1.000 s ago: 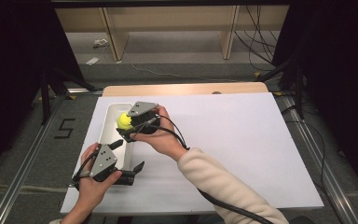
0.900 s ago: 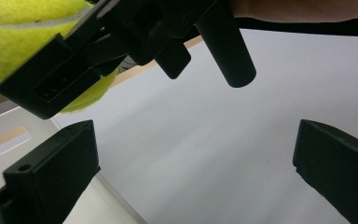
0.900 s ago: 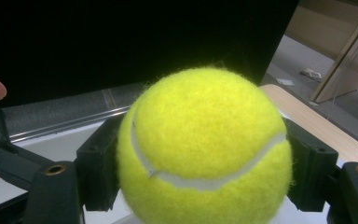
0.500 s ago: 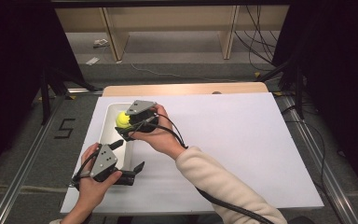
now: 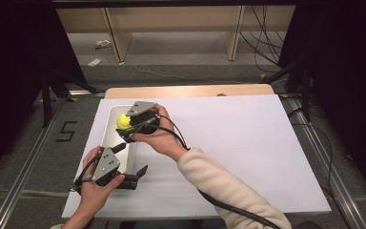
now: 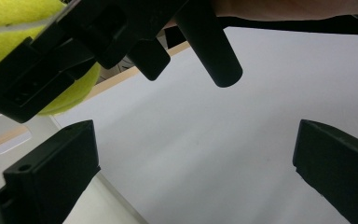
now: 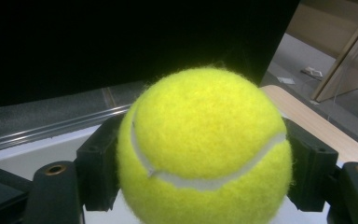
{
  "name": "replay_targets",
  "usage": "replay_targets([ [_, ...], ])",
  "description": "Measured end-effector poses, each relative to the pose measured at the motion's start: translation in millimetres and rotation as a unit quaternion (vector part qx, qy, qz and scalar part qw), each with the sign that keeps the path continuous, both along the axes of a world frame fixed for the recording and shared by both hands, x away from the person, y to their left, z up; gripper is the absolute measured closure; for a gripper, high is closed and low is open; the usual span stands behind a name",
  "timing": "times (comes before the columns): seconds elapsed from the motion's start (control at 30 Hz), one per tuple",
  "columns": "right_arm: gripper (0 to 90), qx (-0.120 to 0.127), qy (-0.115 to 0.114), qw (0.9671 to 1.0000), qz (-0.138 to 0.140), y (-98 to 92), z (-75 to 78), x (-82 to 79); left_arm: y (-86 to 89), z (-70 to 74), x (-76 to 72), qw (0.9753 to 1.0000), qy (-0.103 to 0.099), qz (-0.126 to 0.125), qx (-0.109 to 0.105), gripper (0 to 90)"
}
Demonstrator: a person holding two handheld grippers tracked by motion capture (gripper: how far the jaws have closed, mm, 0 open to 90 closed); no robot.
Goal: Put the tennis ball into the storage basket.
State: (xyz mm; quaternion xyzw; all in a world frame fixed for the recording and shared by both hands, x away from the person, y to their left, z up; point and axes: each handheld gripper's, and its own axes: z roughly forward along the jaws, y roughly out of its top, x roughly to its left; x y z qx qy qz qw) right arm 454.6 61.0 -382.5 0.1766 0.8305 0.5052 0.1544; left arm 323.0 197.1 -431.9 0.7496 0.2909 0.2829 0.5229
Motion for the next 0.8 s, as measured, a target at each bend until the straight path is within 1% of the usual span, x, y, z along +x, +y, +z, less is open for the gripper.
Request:
replay_targets([
  [0.27, 27.1, -0.004, 0.0, 1.0, 0.002, 3.2, -0.1, 1.7, 0.2, -0.6, 0.3, 1.0, 0.001, 0.001, 0.007, 0.0],
  [0.43, 27.1, -0.005, -0.001, 1.0, 0.003, 6.1, 0.9, 3.0, -0.2, -0.7, 0.3, 1.0, 0.002, 0.0, 0.004, 0.0],
  [0.8, 27.1, -0.007, 0.002, 1.0, 0.003, 11.1, 0.3, 6.2, -0.3, -0.8, 0.1, 1.0, 0.002, -0.002, 0.006, 0.0],
])
